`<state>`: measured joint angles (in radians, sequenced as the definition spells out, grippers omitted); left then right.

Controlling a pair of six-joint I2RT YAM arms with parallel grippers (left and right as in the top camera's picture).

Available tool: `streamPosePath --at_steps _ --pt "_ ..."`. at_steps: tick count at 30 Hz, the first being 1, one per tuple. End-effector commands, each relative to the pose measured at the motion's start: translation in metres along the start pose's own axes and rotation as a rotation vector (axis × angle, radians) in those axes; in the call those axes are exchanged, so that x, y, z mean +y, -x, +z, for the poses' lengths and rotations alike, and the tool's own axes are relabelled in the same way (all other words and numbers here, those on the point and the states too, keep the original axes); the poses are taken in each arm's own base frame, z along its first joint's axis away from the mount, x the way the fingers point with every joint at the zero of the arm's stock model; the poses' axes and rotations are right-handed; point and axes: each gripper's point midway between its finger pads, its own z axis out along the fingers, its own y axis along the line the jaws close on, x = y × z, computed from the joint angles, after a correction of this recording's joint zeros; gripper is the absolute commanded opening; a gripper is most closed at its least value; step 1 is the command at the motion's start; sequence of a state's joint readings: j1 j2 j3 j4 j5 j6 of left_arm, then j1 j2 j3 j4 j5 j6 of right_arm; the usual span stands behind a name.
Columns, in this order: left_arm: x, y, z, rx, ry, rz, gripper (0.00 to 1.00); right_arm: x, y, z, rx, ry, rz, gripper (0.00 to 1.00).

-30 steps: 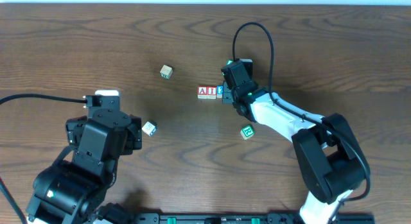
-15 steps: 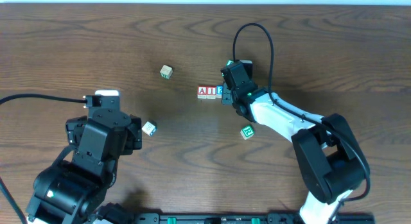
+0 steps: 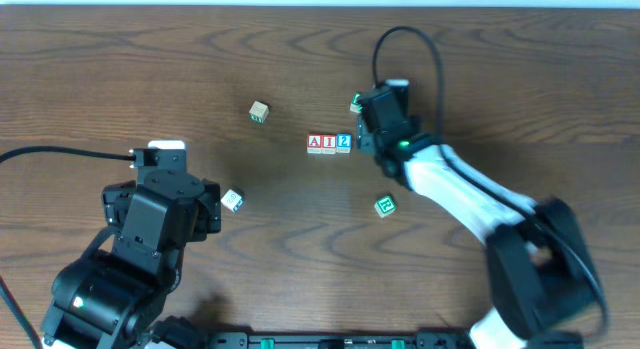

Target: Spell out Ai2

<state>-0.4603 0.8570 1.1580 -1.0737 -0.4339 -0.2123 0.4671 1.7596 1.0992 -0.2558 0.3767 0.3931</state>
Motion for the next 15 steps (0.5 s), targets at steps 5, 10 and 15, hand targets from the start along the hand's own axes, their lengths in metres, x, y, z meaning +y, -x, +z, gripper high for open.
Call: streamPosePath --at_steps 5,10,15 --pt "0.004 0.003 -0.002 -0.013 0.016 -0.010 0.95 -0.014 0.053 -0.106 -0.237 0.171 -0.163 0.87" --pt "0.004 0.003 -0.002 -0.013 0.016 -0.010 0.95 -0.026 0.028 -0.150 -0.343 0.311 -0.216 0.99" --pt "0.004 0.004 -0.002 -0.013 0.016 -0.010 0.95 -0.042 0.011 -0.172 -0.520 0.416 -0.251 0.99"
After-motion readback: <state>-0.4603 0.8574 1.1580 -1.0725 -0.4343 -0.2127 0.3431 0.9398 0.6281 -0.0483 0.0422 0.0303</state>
